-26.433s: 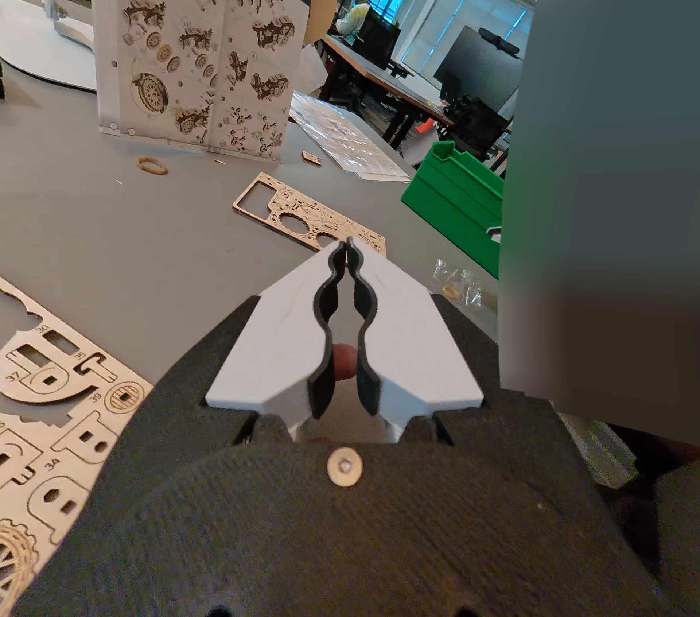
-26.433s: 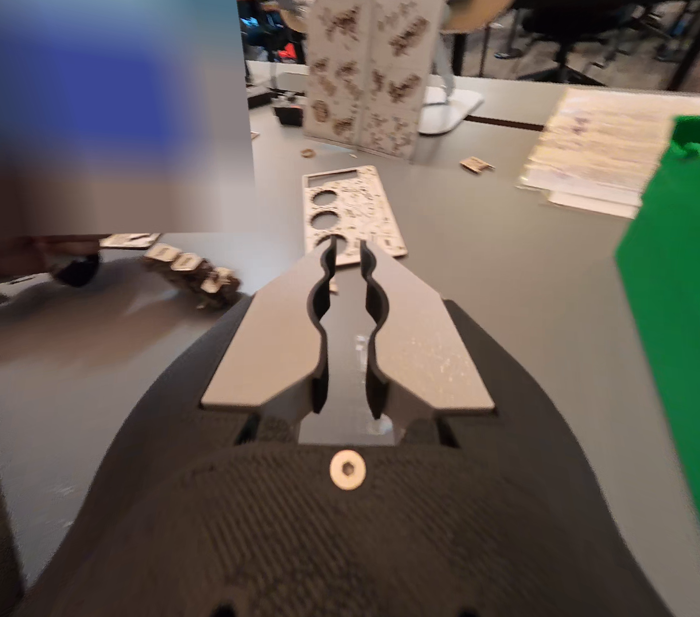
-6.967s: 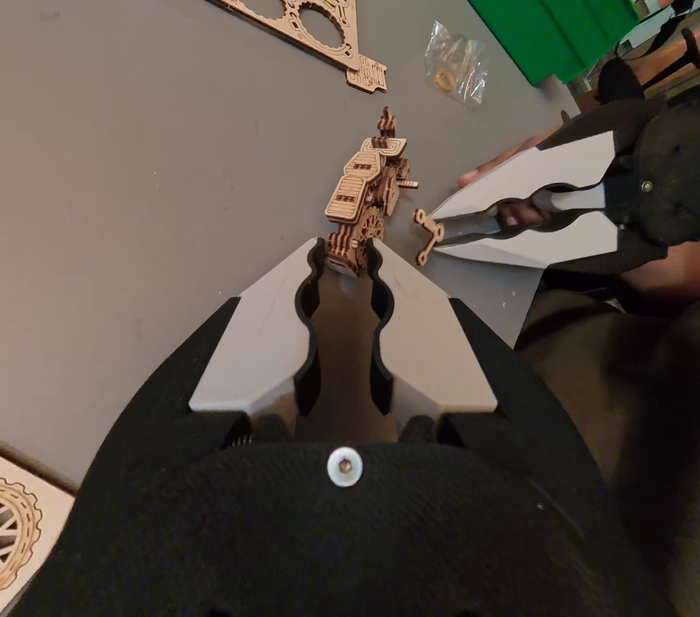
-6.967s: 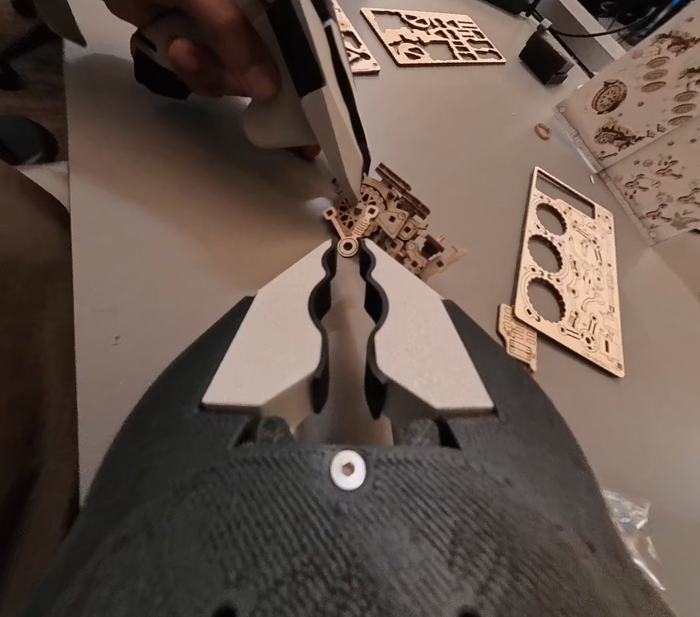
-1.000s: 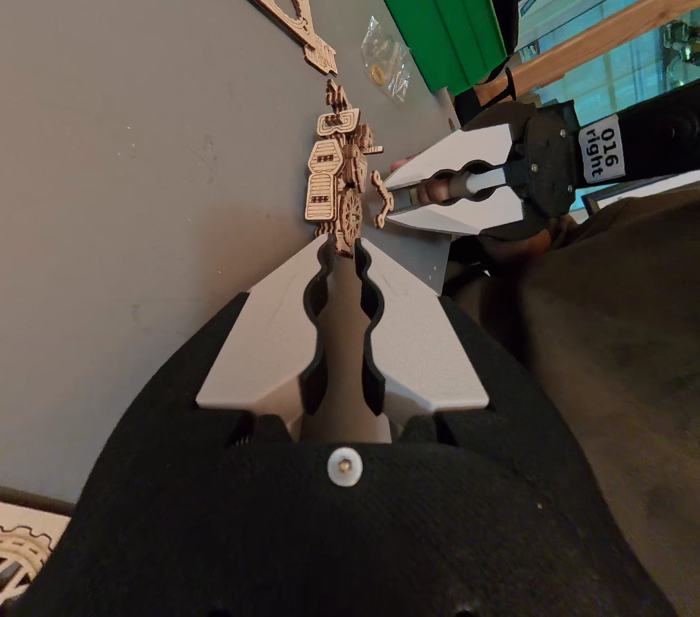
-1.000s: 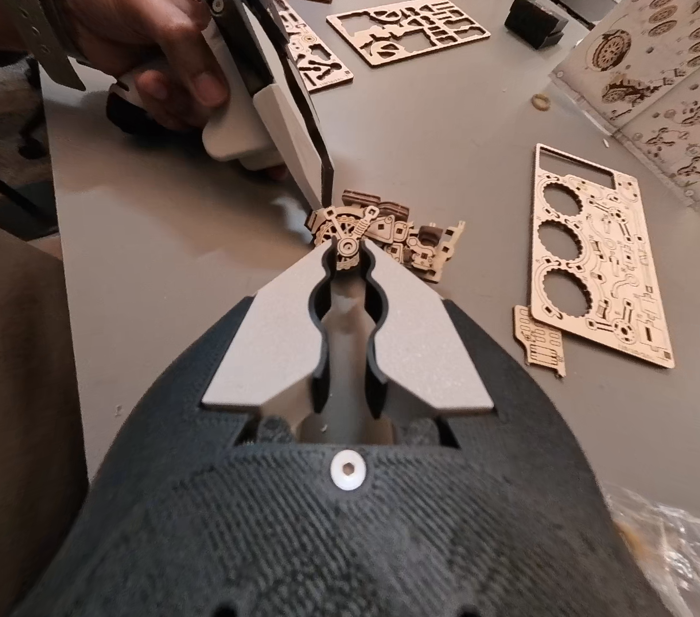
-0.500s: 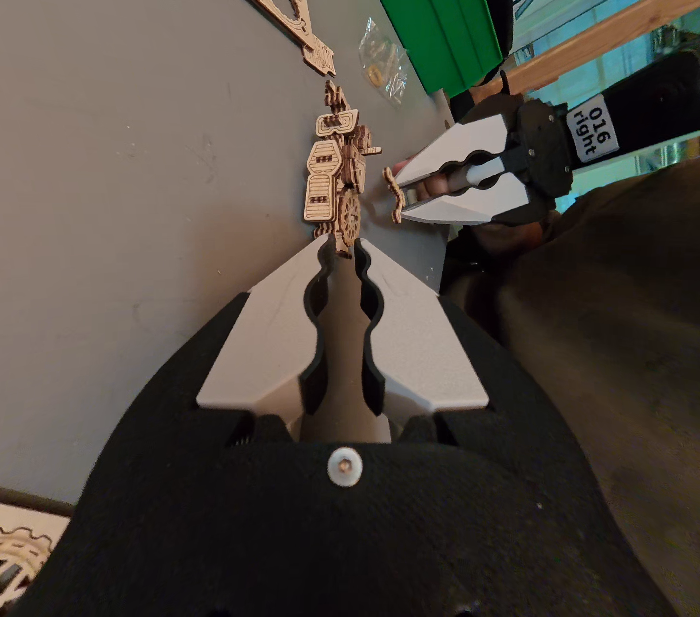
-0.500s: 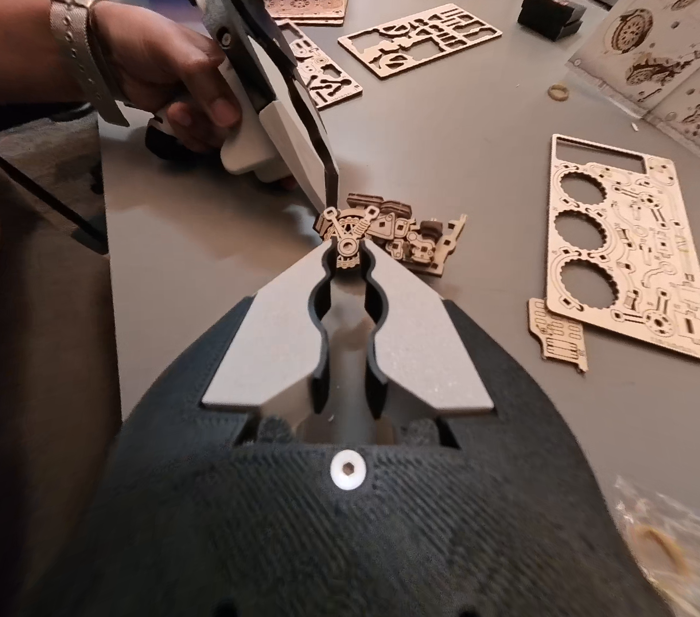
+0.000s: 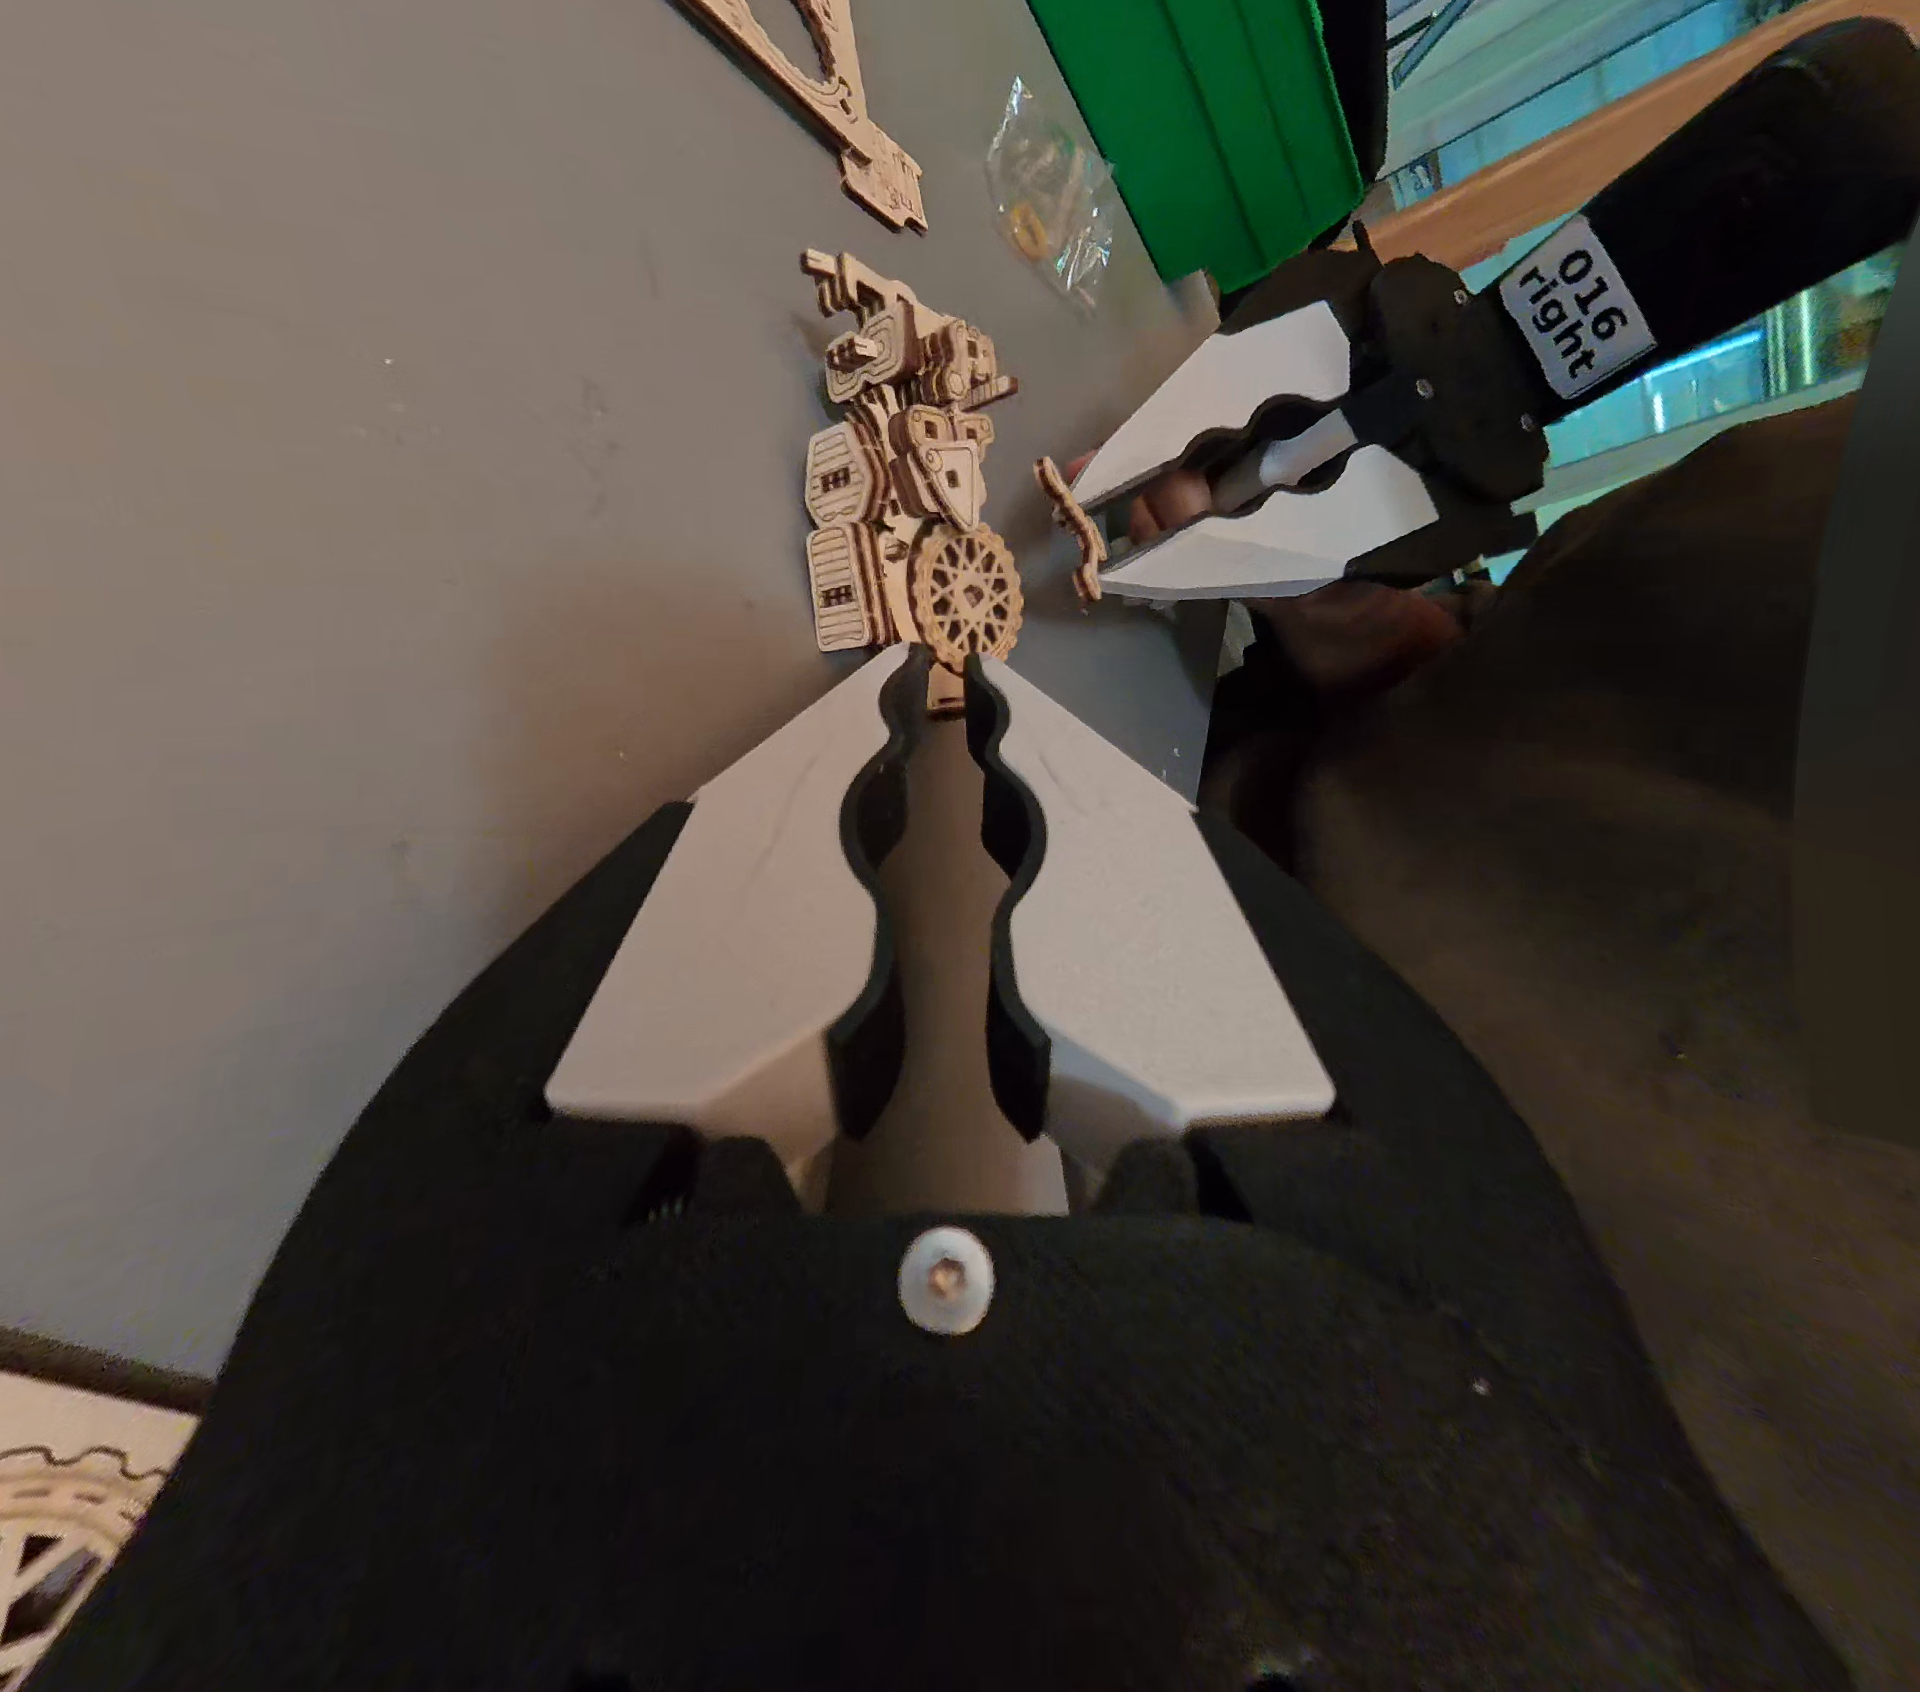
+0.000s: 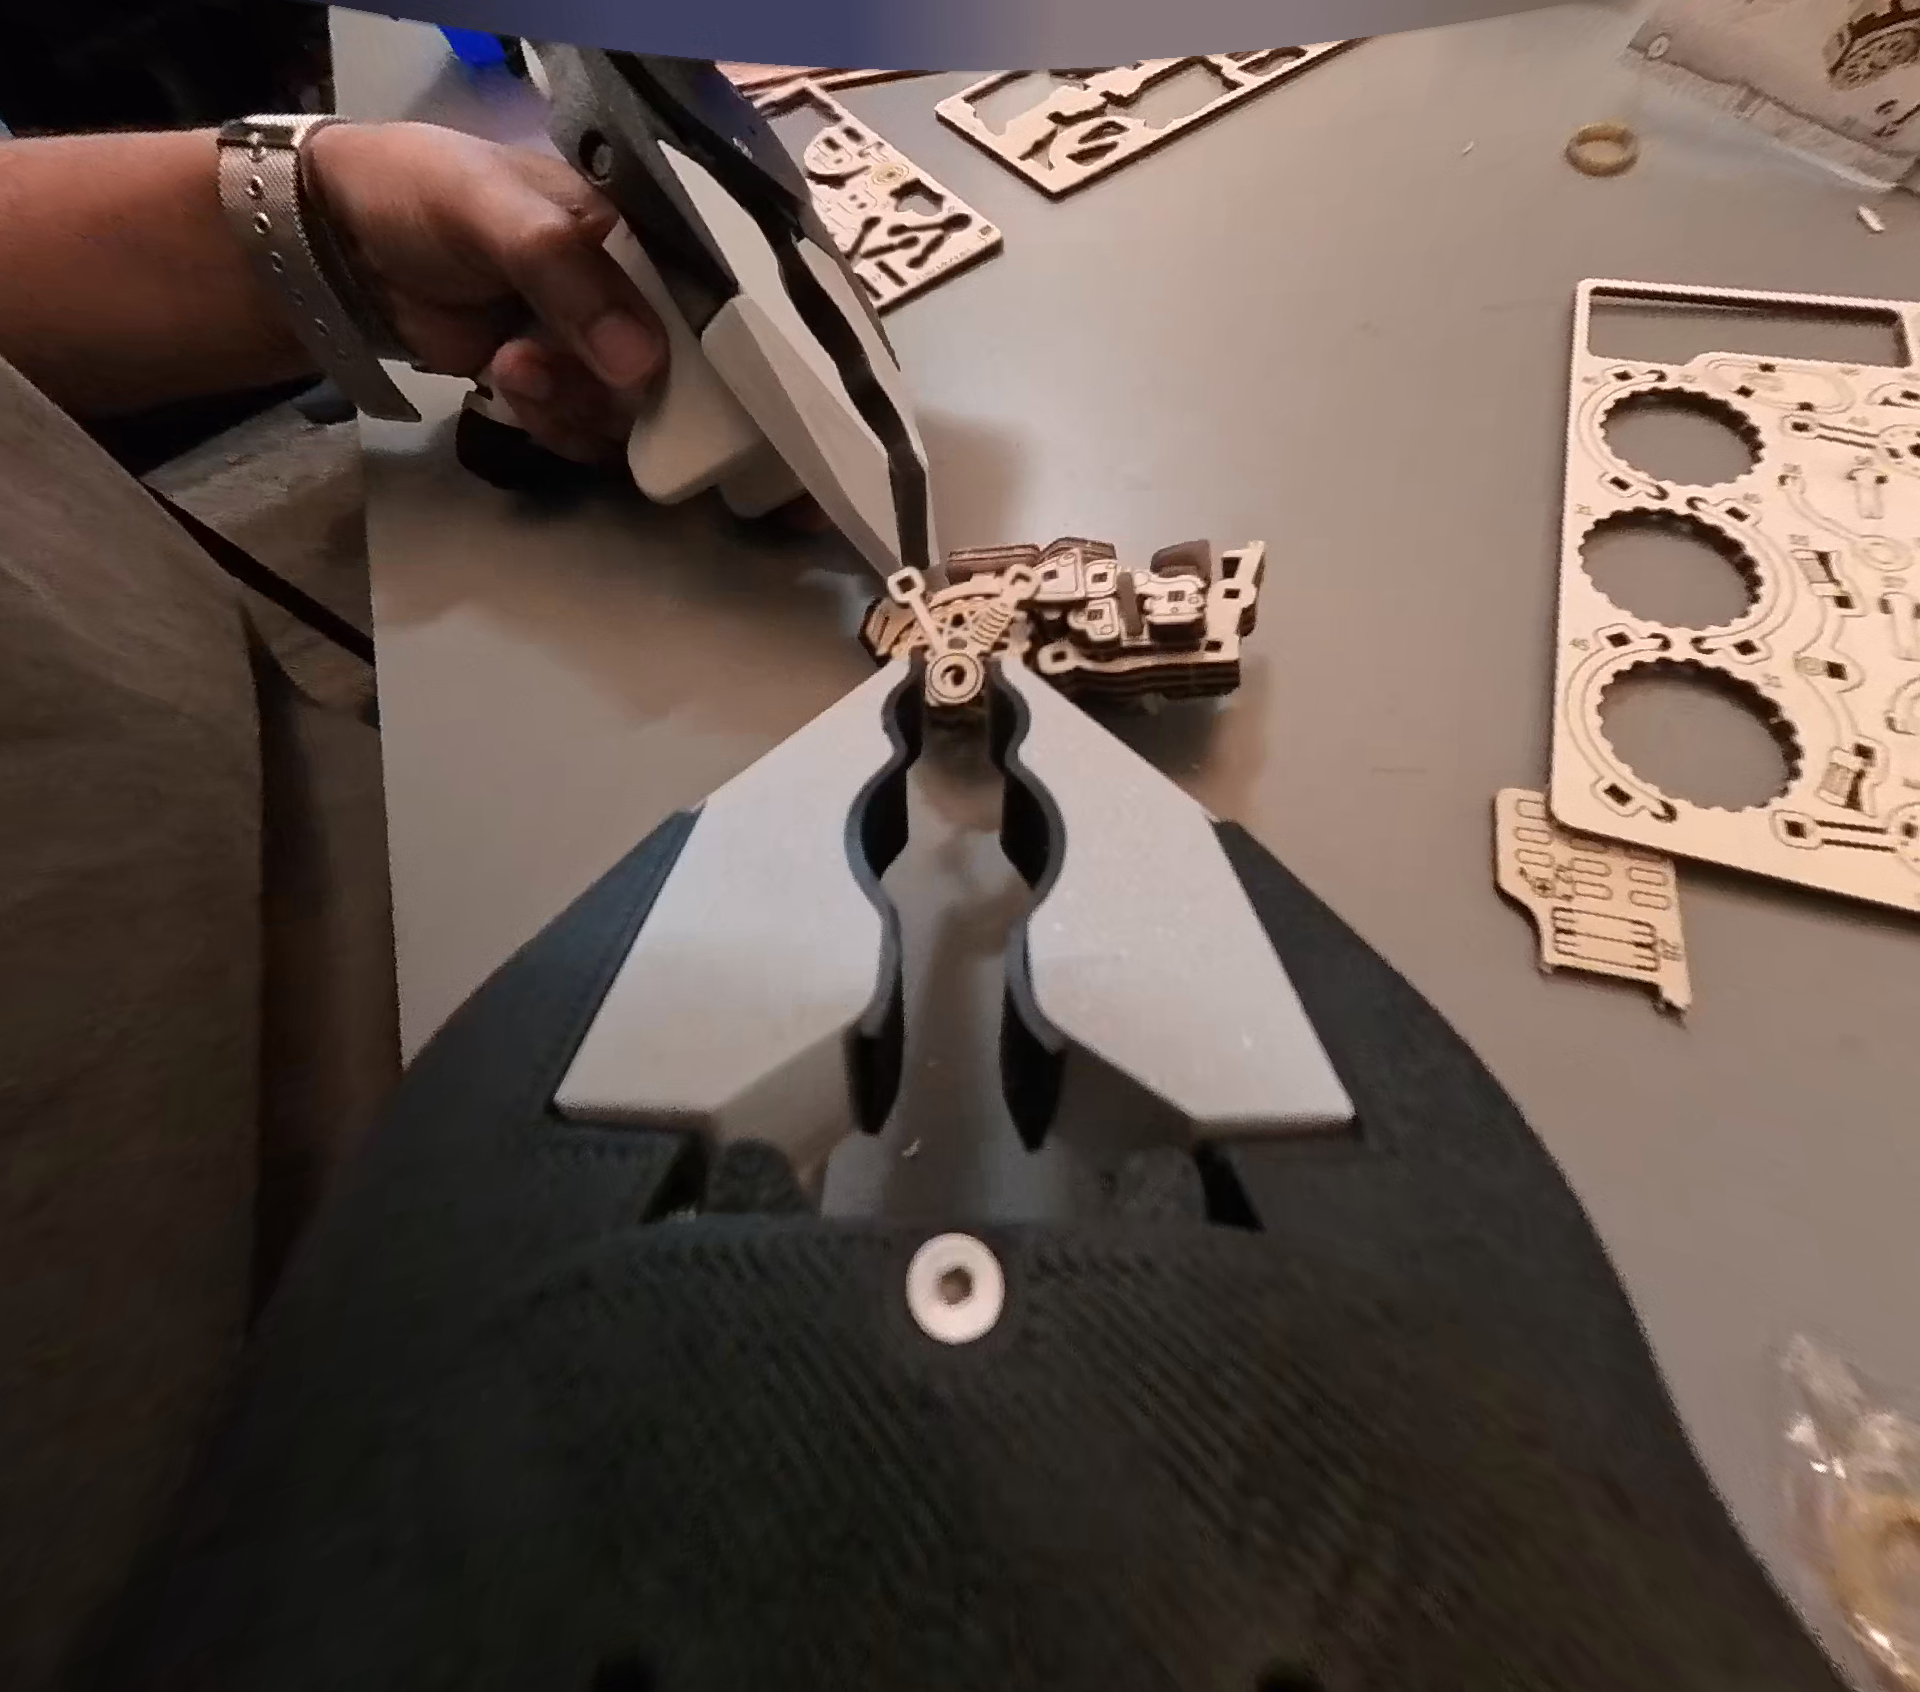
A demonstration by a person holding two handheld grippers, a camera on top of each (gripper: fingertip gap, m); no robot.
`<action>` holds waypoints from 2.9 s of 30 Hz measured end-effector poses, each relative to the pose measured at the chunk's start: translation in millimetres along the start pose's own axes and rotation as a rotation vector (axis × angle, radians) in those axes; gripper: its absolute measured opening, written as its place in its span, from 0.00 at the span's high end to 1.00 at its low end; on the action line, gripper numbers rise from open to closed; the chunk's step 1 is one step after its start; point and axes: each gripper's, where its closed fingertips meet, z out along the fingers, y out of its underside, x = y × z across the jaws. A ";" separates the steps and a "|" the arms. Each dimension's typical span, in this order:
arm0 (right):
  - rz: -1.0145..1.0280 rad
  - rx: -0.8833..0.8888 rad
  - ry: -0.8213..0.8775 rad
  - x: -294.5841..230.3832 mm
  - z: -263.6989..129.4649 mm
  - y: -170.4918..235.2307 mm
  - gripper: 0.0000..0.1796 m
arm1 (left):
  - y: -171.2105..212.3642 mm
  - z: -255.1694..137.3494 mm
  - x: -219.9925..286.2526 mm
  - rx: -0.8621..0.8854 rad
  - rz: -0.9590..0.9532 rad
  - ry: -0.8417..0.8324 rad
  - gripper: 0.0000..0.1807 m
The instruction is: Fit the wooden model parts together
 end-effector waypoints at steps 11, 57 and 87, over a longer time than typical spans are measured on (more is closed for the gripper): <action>0.054 0.004 -0.016 3.8 -0.4 -0.7 0.95 | -0.8 -0.8 0.8 0.003 -0.017 0.018 0.97; 0.166 0.028 -0.054 11.3 -2.8 -3.6 0.95 | -3.1 -2.6 1.4 0.007 -0.065 0.054 0.98; 0.165 0.067 -0.071 9.7 -7.7 -8.8 0.95 | -3.9 -2.6 0.6 0.012 -0.065 0.049 0.97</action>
